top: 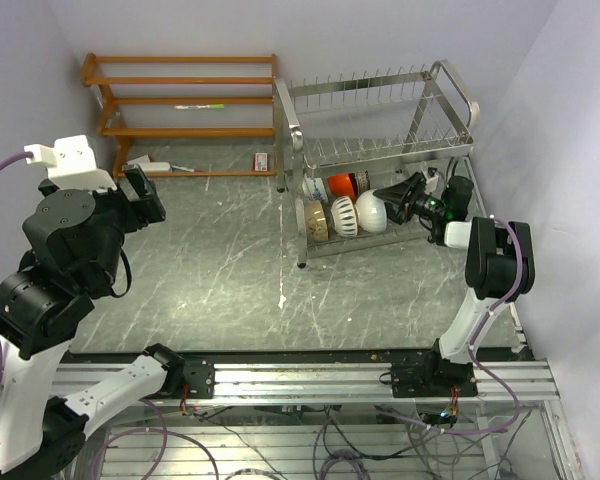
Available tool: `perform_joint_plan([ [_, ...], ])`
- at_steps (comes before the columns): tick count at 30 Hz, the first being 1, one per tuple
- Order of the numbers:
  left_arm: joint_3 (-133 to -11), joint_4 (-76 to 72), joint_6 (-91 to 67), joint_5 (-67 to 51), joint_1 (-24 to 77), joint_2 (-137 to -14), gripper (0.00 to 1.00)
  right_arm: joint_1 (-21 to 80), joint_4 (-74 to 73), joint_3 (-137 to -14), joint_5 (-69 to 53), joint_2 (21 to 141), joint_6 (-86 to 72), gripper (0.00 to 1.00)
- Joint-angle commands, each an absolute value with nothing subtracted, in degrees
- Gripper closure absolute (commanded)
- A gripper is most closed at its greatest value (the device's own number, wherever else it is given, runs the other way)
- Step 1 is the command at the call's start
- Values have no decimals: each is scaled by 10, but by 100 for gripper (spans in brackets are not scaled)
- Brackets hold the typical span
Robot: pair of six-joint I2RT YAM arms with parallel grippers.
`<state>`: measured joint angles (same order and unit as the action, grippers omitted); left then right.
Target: Load the bowls into the dish rack
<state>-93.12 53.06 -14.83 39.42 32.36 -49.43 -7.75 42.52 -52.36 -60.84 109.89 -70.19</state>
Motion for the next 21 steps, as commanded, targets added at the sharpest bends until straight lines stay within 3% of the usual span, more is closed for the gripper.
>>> perform_joint_plan([
  [1, -931, 527, -149, 389, 327, -489, 7, -92, 280, -556, -567, 1055, -597, 35],
  [9, -931, 526, -149, 376, 327, -487, 7, -84, 50, -622, -489, 1028, -448, 22],
  [18, -930, 526, -143, 369, 327, -481, 7, -74, -147, -702, -378, 1015, -316, 18],
  [19, -928, 526, -142, 369, 327, -480, 7, -72, -155, -708, -373, 1016, -306, 5],
  [21, -927, 526, -139, 367, 327, -479, 7, -68, -178, -719, -361, 1017, -290, 1],
])
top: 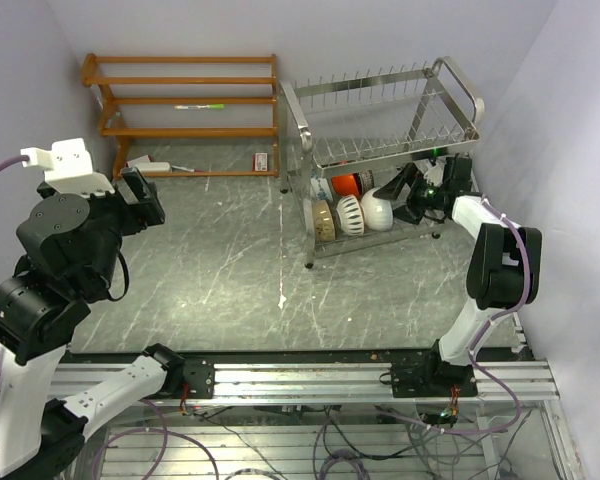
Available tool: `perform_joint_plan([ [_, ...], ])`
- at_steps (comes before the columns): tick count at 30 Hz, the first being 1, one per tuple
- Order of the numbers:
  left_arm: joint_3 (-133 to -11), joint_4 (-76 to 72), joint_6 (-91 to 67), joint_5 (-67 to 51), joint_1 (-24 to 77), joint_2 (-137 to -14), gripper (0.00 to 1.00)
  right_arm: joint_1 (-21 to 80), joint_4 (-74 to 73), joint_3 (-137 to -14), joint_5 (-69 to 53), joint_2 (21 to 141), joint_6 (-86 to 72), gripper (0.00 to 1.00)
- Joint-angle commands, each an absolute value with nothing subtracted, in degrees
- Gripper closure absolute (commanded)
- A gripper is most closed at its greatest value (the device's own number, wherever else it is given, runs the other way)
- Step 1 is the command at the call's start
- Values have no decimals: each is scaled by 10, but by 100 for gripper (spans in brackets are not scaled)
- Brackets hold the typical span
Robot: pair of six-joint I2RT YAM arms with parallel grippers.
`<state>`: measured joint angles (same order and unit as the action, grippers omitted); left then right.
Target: Load the bowls into the dish rack
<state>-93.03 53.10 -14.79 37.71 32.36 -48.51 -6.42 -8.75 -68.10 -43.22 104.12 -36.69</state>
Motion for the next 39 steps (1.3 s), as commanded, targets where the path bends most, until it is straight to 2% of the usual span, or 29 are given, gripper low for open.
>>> perform_joint_plan([
  [1, -926, 527, -138, 366, 327, -478, 7, -67, -191, -727, -355, 1020, -280, 0],
  [6, -925, 528, -133, 369, 327, -471, 7, -51, -243, -762, -314, 1034, -240, 0],
  [12, -925, 534, -130, 371, 327, -464, 7, -36, -221, -768, -309, 1029, -248, 0],
  [20, -937, 543, -114, 382, 326, -469, 7, 12, -254, -818, -229, 1036, -219, 0],
  [26, -936, 543, -106, 382, 327, -471, 7, 15, -295, -807, -178, 1023, -199, 0],
  [39, -924, 534, -95, 372, 327, -473, 7, 7, -328, -758, -174, 946, -198, 0],
])
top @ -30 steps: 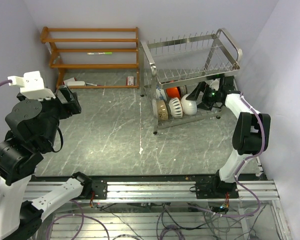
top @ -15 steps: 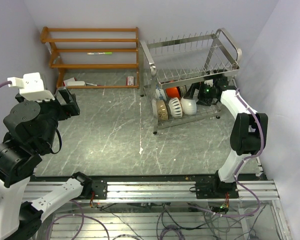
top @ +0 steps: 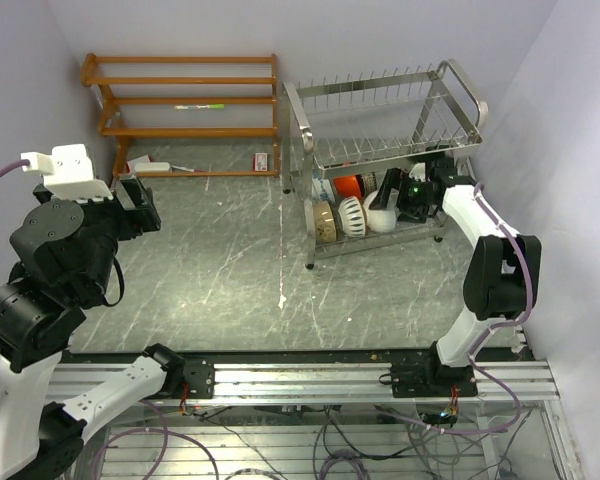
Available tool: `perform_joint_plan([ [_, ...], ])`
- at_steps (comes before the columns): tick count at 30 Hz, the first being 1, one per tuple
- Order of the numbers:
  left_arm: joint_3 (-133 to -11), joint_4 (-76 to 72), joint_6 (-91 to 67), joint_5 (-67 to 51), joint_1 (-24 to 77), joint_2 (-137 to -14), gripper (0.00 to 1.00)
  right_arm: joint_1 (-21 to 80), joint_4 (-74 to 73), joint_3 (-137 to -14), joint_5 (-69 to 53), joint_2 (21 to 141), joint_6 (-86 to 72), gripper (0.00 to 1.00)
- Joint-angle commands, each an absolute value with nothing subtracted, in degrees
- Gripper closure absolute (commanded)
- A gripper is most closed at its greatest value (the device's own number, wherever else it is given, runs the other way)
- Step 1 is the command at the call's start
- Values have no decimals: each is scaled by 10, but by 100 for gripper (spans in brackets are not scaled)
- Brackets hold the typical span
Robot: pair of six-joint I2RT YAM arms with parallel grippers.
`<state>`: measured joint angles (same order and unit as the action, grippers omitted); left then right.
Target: Load the bowls into the dish rack
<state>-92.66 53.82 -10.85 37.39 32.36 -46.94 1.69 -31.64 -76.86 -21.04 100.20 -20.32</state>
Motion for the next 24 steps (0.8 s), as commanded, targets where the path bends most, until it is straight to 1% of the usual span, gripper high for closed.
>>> perform_joint_plan([
  [1, -923, 534, -95, 372, 327, -472, 7, 6, -331, -755, -177, 941, -200, 0],
  [7, -924, 536, -94, 371, 326, -469, 7, 0, -346, -742, -185, 936, -203, 0],
  [14, -928, 543, -91, 372, 327, -467, 7, -4, -372, -745, -221, 977, -179, 0],
  [21, -928, 552, -91, 378, 326, -459, 7, -5, -443, -791, -195, 1013, -122, 0],
  [24, -927, 554, -95, 379, 327, -456, 7, -5, -455, -783, -185, 1009, -115, 0],
])
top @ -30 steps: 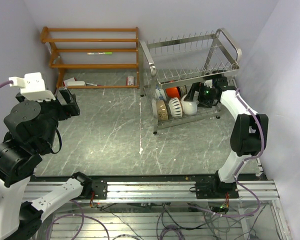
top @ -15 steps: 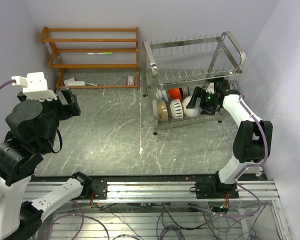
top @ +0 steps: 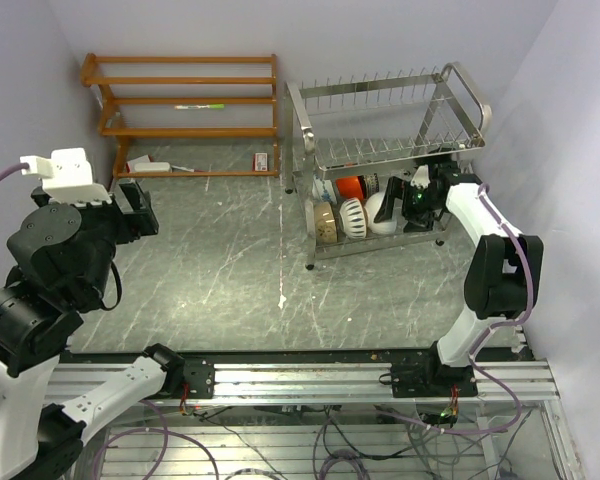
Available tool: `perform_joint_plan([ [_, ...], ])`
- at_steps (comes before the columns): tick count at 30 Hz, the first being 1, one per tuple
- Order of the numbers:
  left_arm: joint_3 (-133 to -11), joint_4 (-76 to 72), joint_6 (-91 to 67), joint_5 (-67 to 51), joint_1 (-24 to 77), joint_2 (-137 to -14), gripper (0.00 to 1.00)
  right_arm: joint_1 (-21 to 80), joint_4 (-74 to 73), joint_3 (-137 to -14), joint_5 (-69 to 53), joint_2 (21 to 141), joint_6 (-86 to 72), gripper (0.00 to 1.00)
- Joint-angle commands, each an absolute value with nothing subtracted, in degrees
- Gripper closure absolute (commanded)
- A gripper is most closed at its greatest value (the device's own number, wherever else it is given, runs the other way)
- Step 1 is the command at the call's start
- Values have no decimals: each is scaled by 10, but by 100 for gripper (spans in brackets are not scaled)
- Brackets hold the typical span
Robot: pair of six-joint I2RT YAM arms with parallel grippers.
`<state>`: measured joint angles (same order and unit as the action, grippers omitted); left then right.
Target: Load the bowls into the dish rack
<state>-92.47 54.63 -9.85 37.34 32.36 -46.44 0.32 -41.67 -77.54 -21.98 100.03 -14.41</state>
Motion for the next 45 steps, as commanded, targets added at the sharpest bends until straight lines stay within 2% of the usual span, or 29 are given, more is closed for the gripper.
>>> perform_joint_plan([
  [1, -925, 554, -95, 380, 327, -455, 7, -5, -457, -778, -185, 1007, -116, 0],
  [19, -906, 554, -112, 382, 327, -444, 7, -6, -540, -806, -88, 1017, -89, 0],
  [30, -910, 552, -110, 380, 327, -452, 7, -4, -532, -771, -58, 1027, -90, 0],
  [33, -910, 551, -107, 380, 326, -455, 7, -3, -518, -773, -129, 1016, -78, 0],
  [39, -905, 543, -105, 377, 327, -459, 7, -3, -470, -750, -351, 993, -63, 0],
  [45, -899, 538, -107, 375, 327, -460, 7, -7, -454, -747, -359, 976, -76, 0],
])
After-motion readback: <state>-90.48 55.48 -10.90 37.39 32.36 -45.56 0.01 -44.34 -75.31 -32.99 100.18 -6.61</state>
